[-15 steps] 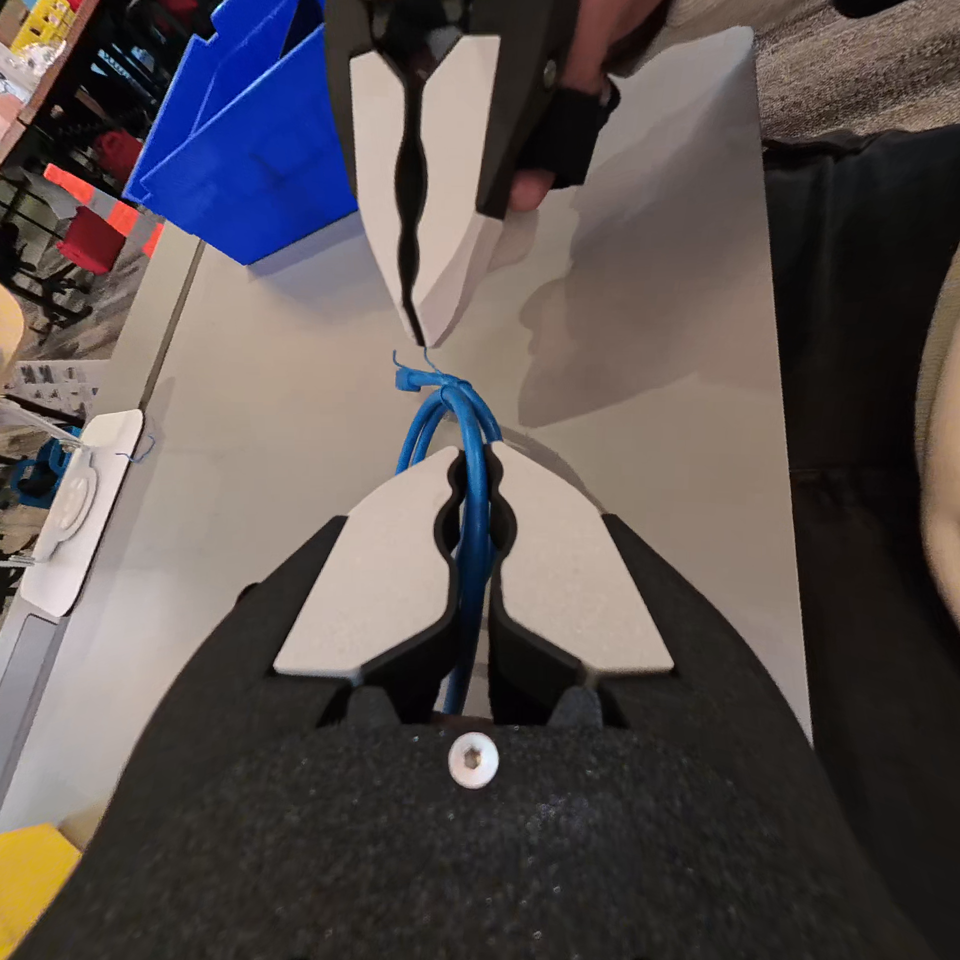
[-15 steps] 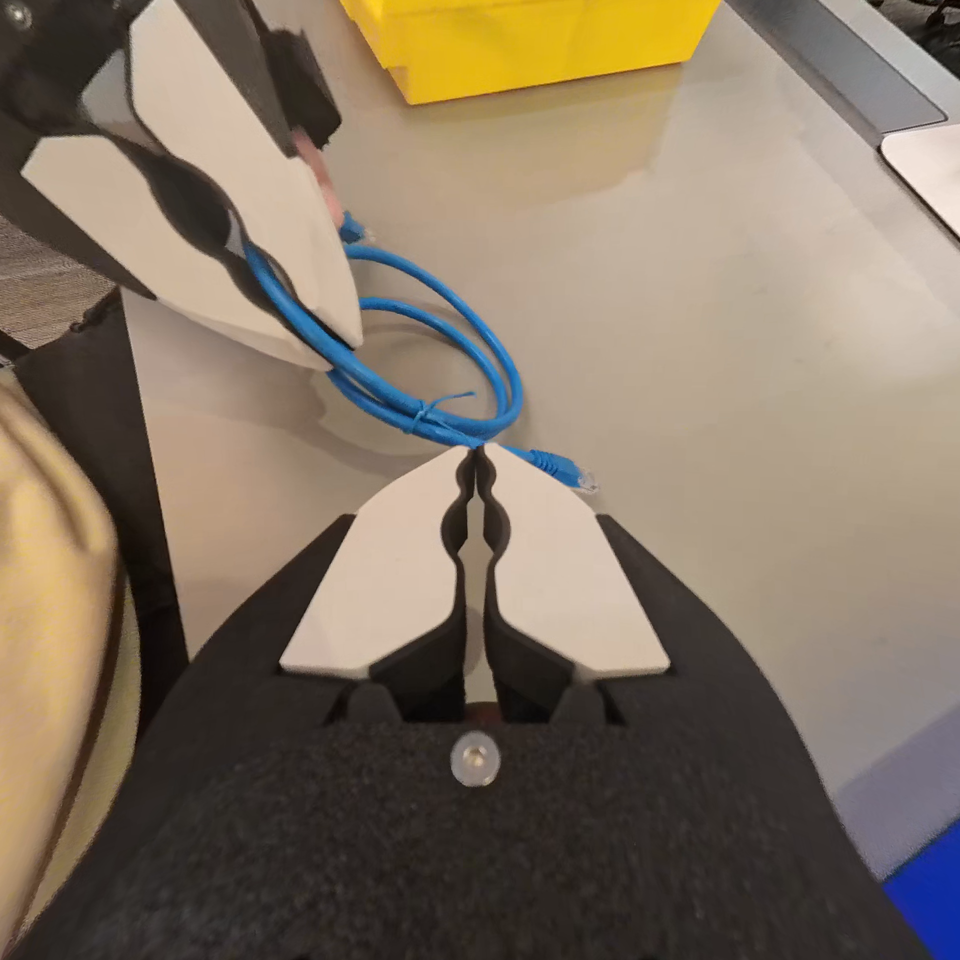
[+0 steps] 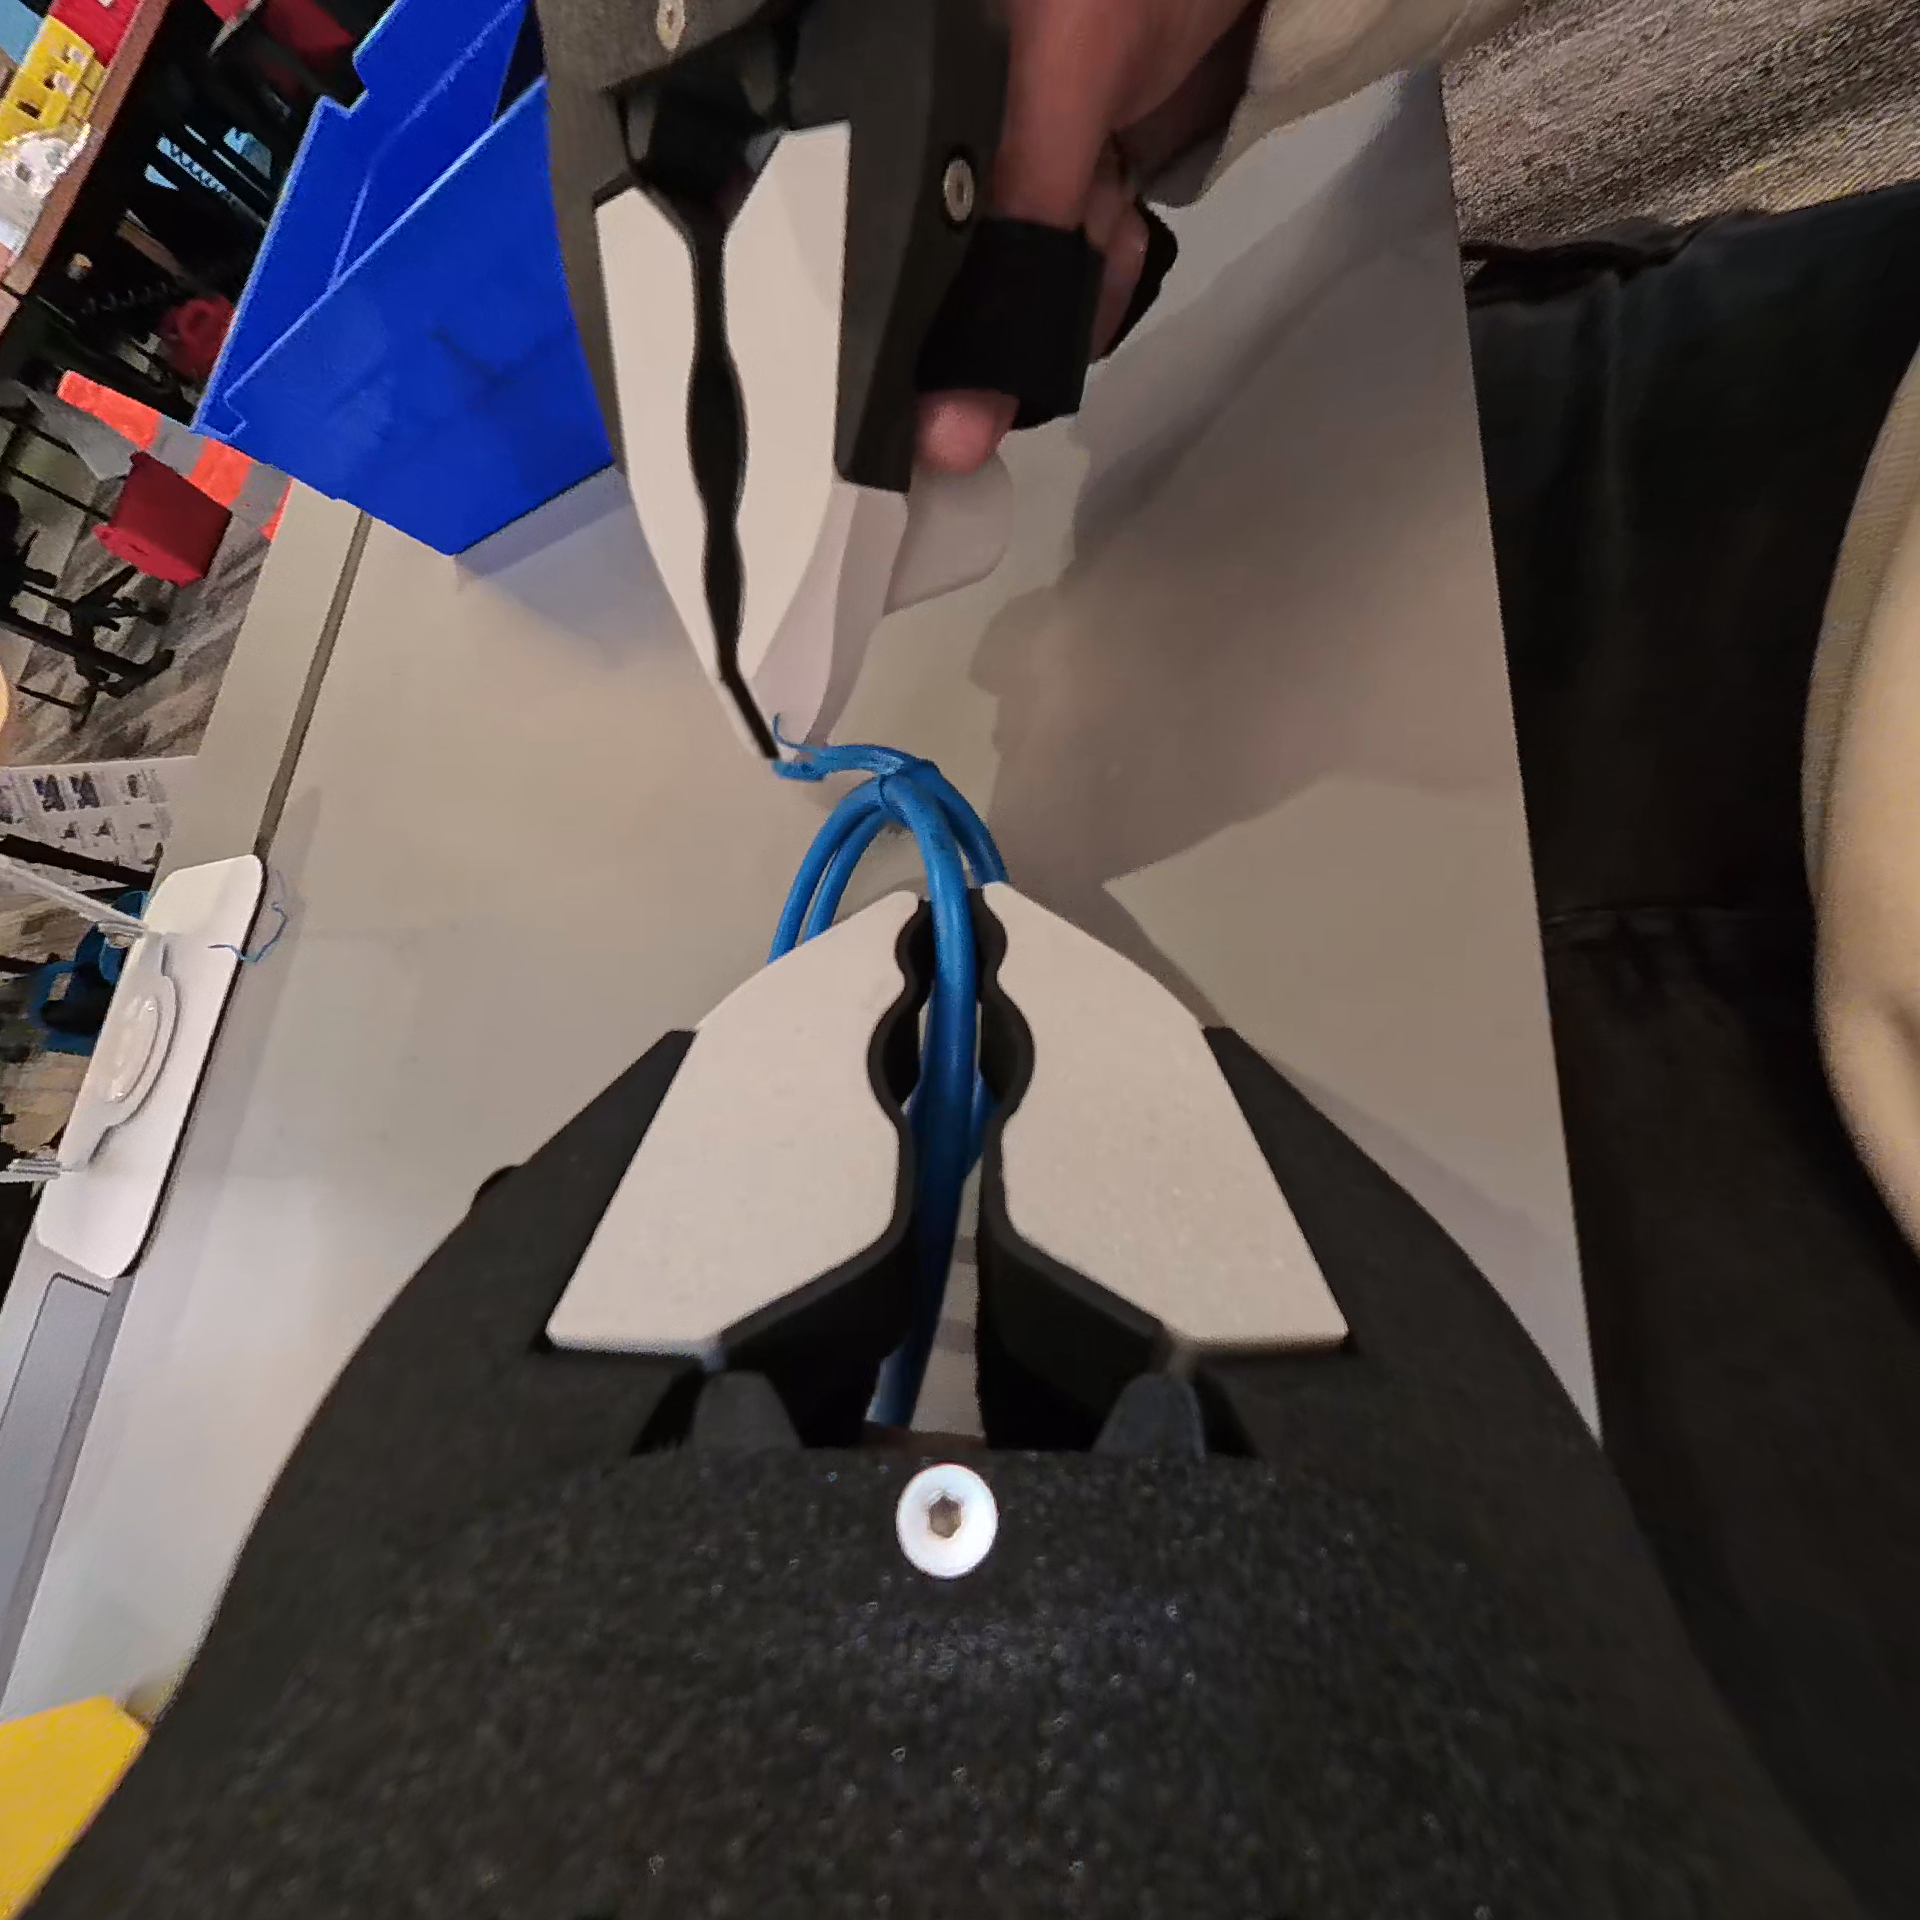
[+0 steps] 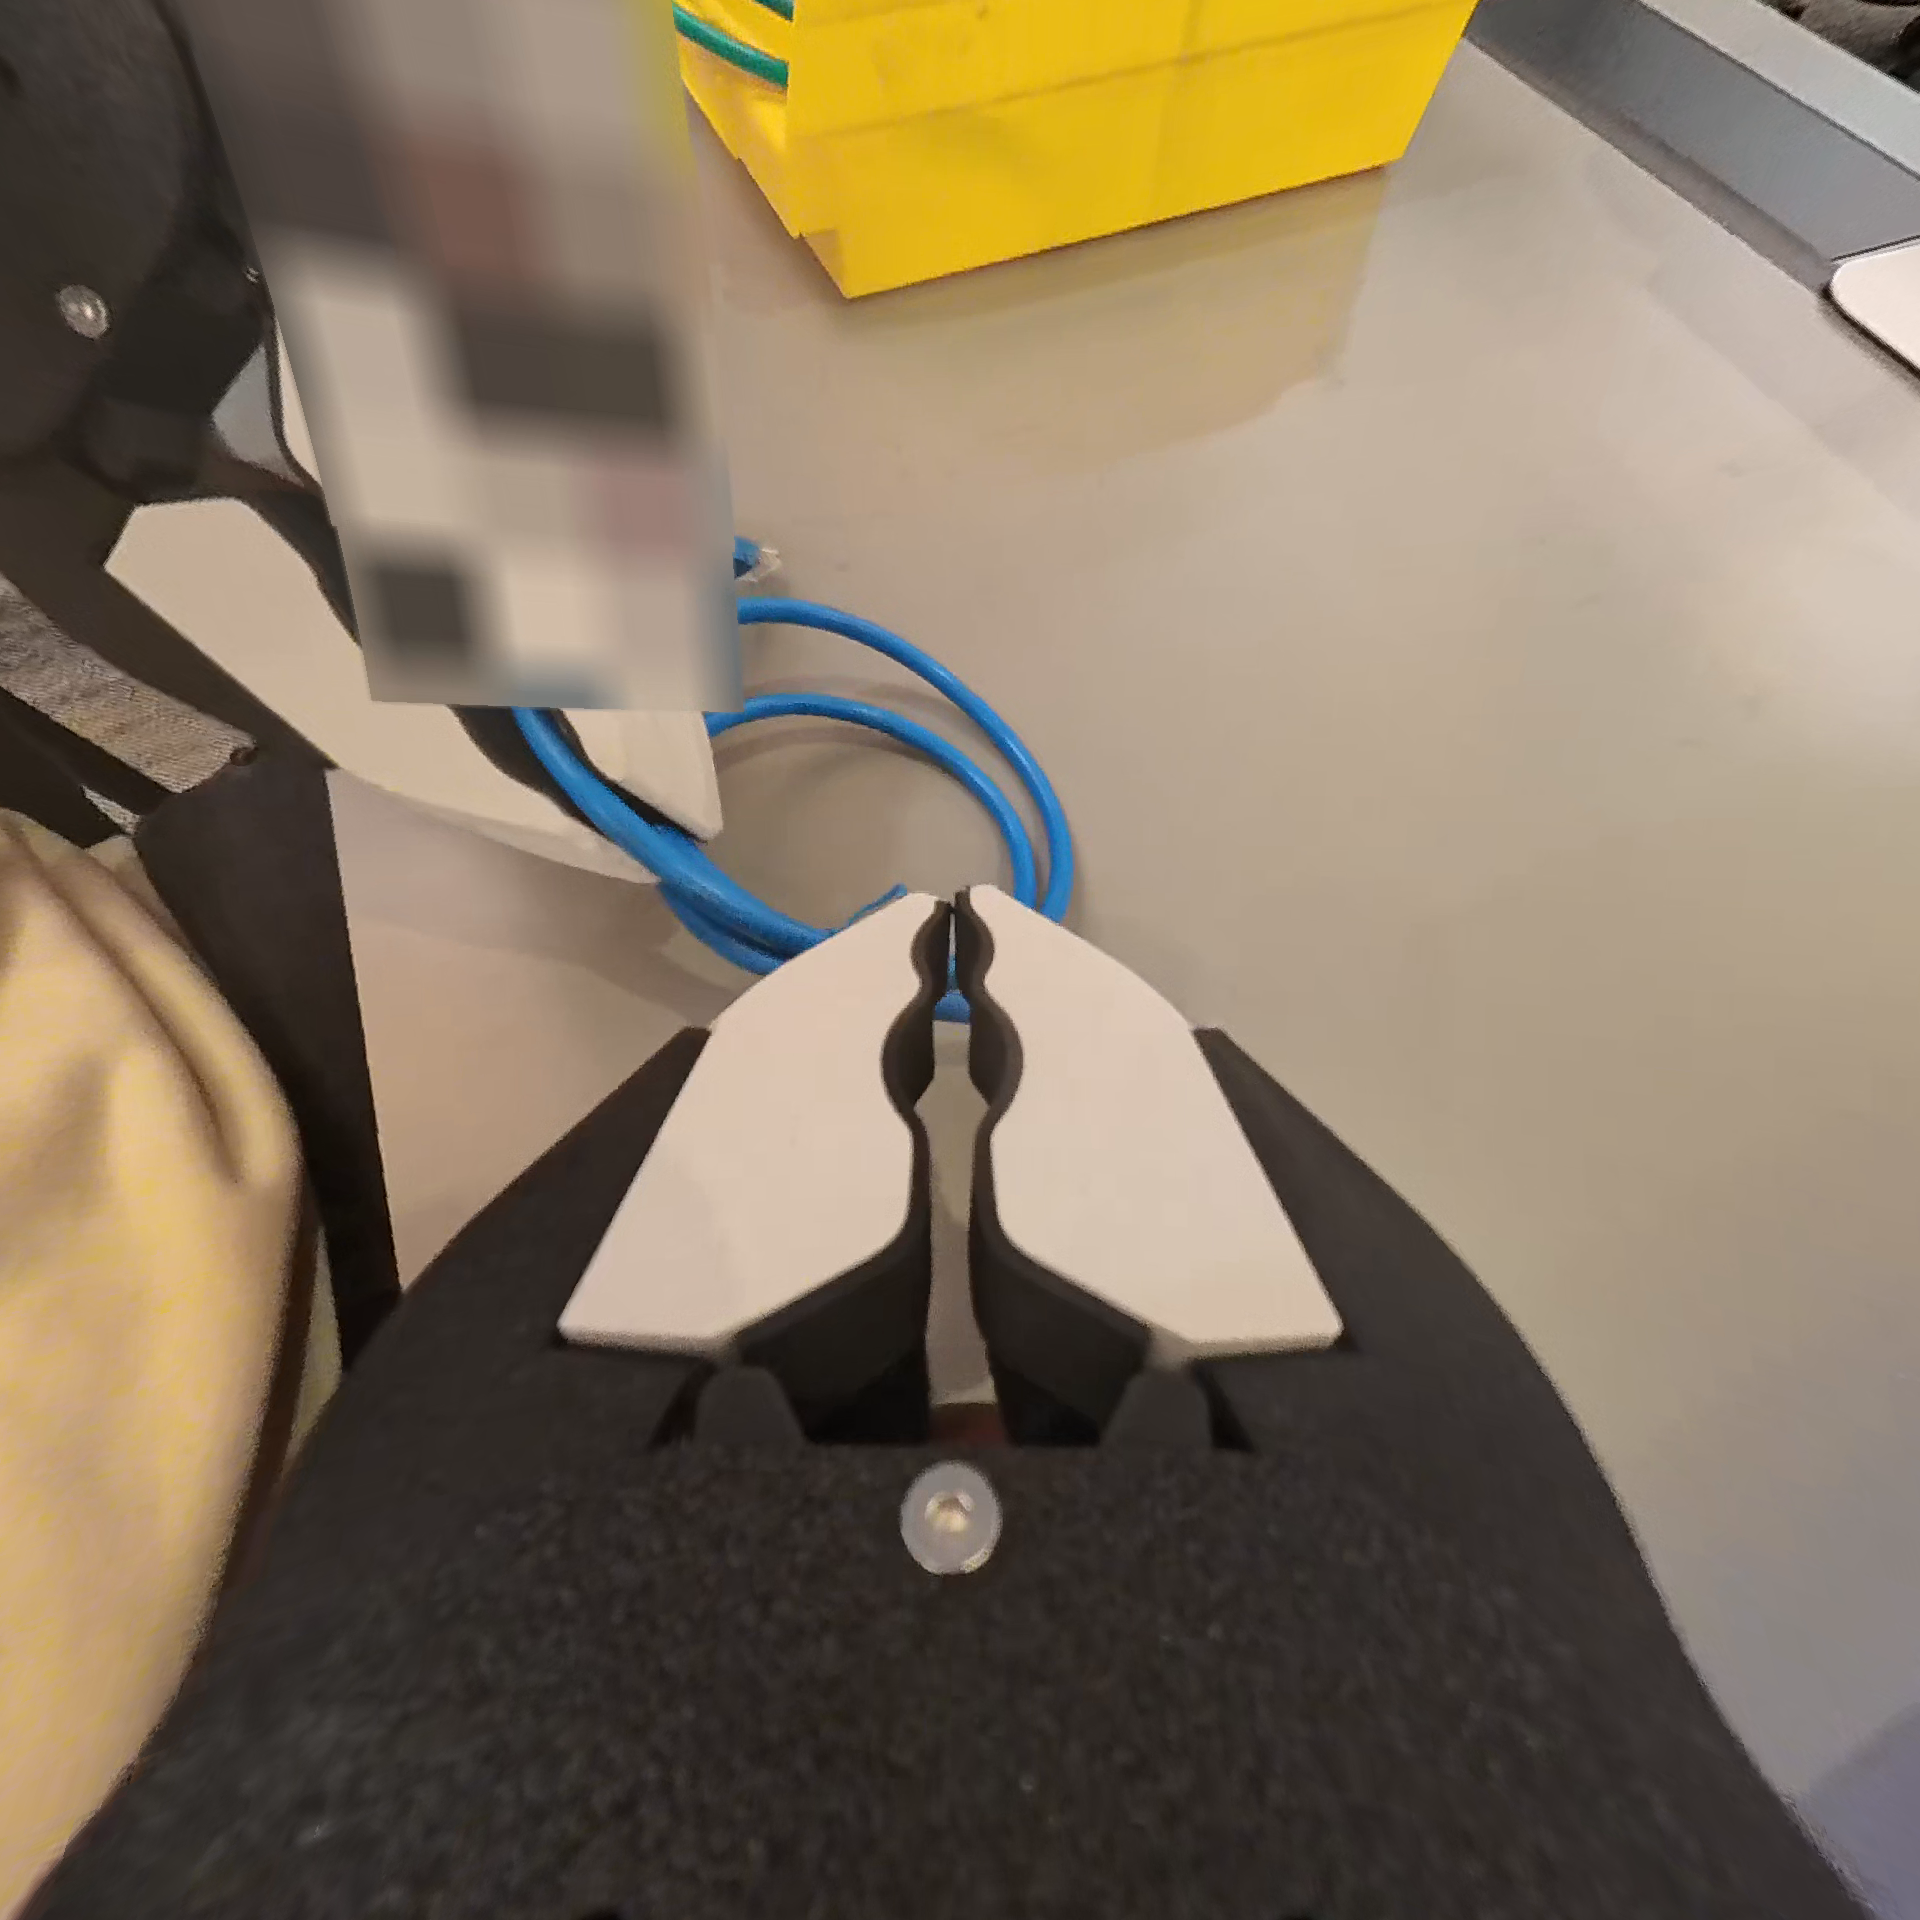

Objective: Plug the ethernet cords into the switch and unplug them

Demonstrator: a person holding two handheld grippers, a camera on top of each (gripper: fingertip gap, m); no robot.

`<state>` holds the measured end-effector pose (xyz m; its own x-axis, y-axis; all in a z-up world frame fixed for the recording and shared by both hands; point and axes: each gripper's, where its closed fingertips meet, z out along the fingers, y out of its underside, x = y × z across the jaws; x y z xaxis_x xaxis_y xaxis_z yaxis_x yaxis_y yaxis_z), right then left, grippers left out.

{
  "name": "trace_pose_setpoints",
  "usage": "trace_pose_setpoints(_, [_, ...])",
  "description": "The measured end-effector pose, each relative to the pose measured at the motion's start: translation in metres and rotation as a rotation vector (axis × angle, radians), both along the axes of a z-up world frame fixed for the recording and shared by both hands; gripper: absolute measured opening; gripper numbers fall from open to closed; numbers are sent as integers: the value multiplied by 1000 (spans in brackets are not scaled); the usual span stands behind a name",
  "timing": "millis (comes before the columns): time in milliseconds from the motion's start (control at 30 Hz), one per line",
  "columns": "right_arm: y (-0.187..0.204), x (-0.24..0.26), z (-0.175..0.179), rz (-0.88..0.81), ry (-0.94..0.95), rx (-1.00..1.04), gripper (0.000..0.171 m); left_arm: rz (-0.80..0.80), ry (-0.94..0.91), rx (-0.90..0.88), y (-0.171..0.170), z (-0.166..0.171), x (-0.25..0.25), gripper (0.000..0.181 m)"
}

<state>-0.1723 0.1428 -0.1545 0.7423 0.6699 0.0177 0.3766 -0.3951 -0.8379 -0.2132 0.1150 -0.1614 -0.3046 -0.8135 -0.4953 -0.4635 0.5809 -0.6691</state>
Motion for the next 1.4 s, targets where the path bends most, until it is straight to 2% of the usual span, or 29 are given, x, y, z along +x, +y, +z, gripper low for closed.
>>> trace_pose_setpoints(100, [-5,7,0,-12,-8,-25,3,8,0,-7,3,1,-1,6])
trace_pose_setpoints(133, [-8,9,1,-9,-7,-26,8,9,3,-8,3,0,-1,5])
trace_pose_setpoints(333, [-12,3,10,22,27,-10,10,10,14,-10,4,-2,-1,6])
trace_pose_setpoints(500, [-8,-4,5,22,32,-24,8,8,18,0,3,-3,-1,6])
trace_pose_setpoints(567, [-9,-7,4,37,40,-32,2,8,25,4,3,-5,-1,6])
trace_pose_setpoints(700, [-13,-12,14,78,42,27,1,44,24,-13,9,-3,0,6])
trace_pose_setpoints(900, [-29,-20,2,184,-75,14,1,87,16,-59,19,2,-2,5])
trace_pose_setpoints(1067, [-20,2,-11,98,-123,-27,0,68,-17,-90,17,8,-1,5])
trace_pose_setpoints(1200, [-8,15,-5,8,-97,-5,0,33,-36,-76,11,12,-1,5])
trace_pose_setpoints(1400, [-3,15,-5,-16,-97,17,0,-3,-6,-28,0,2,0,5])
